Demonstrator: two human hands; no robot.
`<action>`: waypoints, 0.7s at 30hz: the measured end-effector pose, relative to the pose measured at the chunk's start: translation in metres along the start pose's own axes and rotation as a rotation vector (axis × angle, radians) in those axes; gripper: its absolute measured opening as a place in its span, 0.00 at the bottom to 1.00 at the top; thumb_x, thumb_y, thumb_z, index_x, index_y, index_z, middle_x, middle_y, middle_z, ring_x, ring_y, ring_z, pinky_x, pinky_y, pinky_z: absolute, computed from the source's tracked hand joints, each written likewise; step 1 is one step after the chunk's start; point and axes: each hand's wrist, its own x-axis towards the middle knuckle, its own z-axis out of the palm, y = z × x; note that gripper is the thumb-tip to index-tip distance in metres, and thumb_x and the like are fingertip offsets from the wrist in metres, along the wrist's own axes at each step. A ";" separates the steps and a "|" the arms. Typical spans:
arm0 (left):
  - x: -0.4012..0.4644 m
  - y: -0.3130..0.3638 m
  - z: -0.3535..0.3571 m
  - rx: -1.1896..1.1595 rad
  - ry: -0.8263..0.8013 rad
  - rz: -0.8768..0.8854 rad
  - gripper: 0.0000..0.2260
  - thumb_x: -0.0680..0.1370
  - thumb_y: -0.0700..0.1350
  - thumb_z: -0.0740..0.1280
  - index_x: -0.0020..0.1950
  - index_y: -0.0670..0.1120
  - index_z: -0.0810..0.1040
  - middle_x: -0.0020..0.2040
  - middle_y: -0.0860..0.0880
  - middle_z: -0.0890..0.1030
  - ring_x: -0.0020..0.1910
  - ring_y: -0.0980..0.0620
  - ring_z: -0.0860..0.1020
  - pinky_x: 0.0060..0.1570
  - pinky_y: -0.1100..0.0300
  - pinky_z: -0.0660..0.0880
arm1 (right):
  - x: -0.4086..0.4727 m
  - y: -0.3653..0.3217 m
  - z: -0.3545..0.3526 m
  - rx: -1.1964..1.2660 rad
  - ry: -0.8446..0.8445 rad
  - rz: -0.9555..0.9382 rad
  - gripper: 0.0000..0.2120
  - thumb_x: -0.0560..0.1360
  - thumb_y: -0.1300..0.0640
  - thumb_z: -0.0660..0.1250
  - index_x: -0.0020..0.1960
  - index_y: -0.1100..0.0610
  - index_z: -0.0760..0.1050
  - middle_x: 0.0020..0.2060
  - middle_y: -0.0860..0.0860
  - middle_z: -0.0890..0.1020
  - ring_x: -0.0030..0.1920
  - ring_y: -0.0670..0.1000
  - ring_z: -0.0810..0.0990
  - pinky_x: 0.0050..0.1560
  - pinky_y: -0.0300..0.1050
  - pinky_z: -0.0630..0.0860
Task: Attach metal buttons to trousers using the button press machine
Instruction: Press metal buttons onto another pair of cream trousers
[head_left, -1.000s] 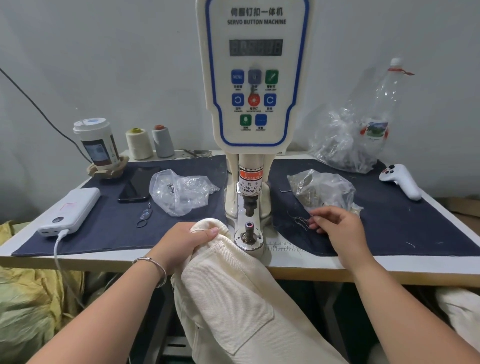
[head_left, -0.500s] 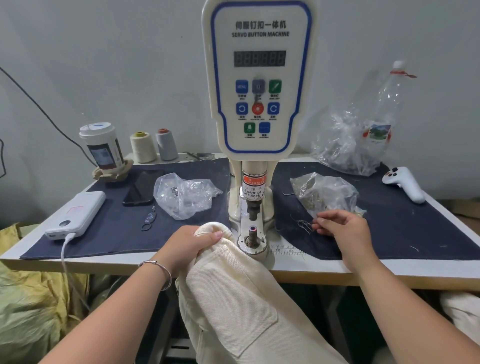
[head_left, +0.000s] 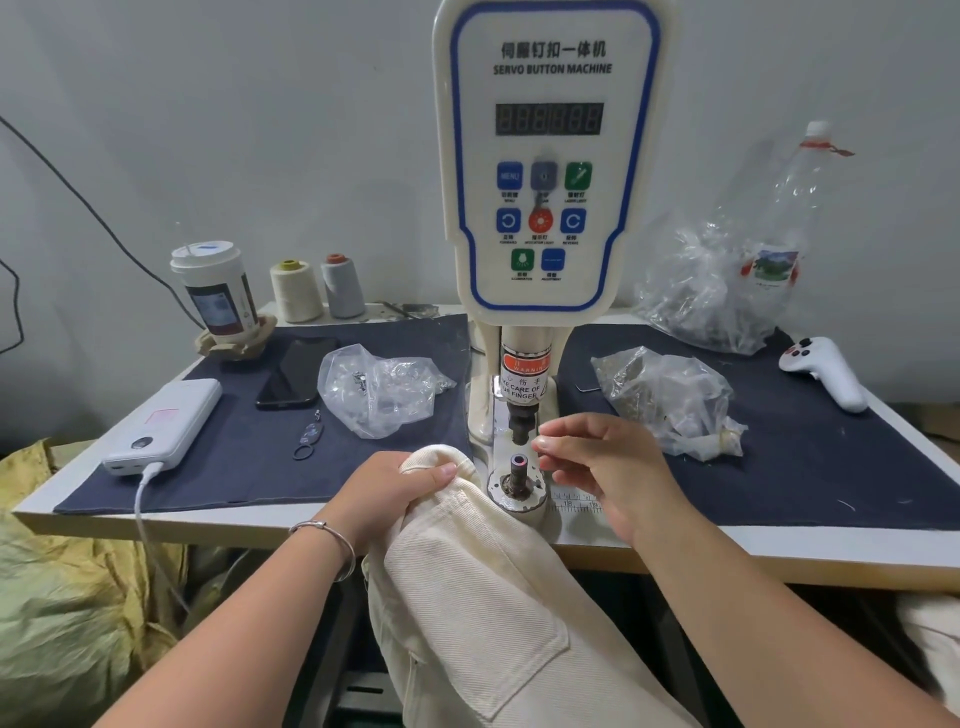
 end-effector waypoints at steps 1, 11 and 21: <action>0.000 0.000 0.000 0.002 0.000 0.001 0.11 0.75 0.55 0.72 0.41 0.49 0.85 0.41 0.49 0.86 0.34 0.60 0.80 0.41 0.62 0.75 | -0.001 -0.002 0.003 -0.017 0.006 0.006 0.06 0.70 0.68 0.74 0.45 0.60 0.83 0.38 0.55 0.86 0.38 0.50 0.85 0.36 0.39 0.78; 0.000 0.000 0.001 -0.021 -0.006 0.001 0.10 0.75 0.55 0.73 0.39 0.50 0.84 0.36 0.52 0.84 0.32 0.61 0.79 0.40 0.62 0.75 | -0.007 -0.010 0.012 0.026 -0.028 0.103 0.07 0.73 0.70 0.69 0.45 0.59 0.80 0.38 0.52 0.86 0.37 0.48 0.85 0.29 0.35 0.75; -0.001 0.002 0.000 -0.033 -0.011 0.001 0.11 0.75 0.54 0.73 0.37 0.49 0.84 0.36 0.52 0.84 0.33 0.60 0.79 0.41 0.61 0.75 | -0.009 -0.016 0.009 0.359 -0.023 0.377 0.06 0.72 0.72 0.67 0.45 0.63 0.76 0.45 0.62 0.85 0.24 0.46 0.78 0.17 0.34 0.67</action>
